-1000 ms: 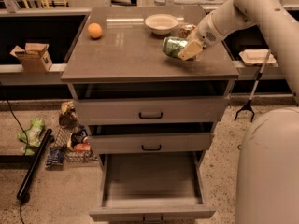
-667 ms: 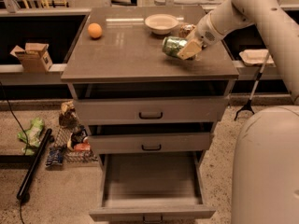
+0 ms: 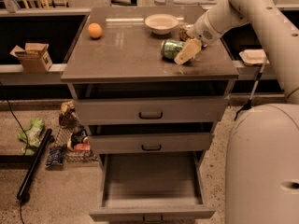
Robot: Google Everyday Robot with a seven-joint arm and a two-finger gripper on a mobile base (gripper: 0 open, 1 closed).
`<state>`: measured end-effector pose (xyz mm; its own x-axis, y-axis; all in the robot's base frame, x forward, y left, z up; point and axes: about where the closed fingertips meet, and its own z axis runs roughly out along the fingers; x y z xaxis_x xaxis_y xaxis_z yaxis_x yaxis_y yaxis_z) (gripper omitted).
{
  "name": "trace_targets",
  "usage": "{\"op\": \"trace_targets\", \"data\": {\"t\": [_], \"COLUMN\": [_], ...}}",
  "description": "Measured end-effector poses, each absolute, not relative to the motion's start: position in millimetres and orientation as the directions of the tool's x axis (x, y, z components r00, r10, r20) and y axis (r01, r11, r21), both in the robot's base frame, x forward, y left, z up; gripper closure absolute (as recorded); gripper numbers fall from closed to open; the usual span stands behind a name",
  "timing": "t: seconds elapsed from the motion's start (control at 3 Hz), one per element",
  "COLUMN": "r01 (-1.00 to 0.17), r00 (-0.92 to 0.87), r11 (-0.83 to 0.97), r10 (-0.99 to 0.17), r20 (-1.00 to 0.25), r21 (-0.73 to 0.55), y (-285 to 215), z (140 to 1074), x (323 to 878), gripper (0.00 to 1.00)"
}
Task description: Pick green can from bottom drawer and place on counter
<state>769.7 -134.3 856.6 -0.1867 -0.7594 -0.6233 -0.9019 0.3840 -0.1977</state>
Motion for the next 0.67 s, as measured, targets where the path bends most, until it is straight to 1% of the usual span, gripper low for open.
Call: {"op": "trace_targets", "data": {"t": [0.33,0.67], "r01": [-0.903,-0.889], "r00": [-0.186,-0.157], "r11": [0.383,0.391], "r10": [-0.757,-0.746], "r20": [-0.626,-0.647], "r21": [-0.195,-0.236], "y": [-137.1,-153.2], "z": [856.1,876.7], "x": [770.9,769.5], "gripper": [0.0,0.0]}}
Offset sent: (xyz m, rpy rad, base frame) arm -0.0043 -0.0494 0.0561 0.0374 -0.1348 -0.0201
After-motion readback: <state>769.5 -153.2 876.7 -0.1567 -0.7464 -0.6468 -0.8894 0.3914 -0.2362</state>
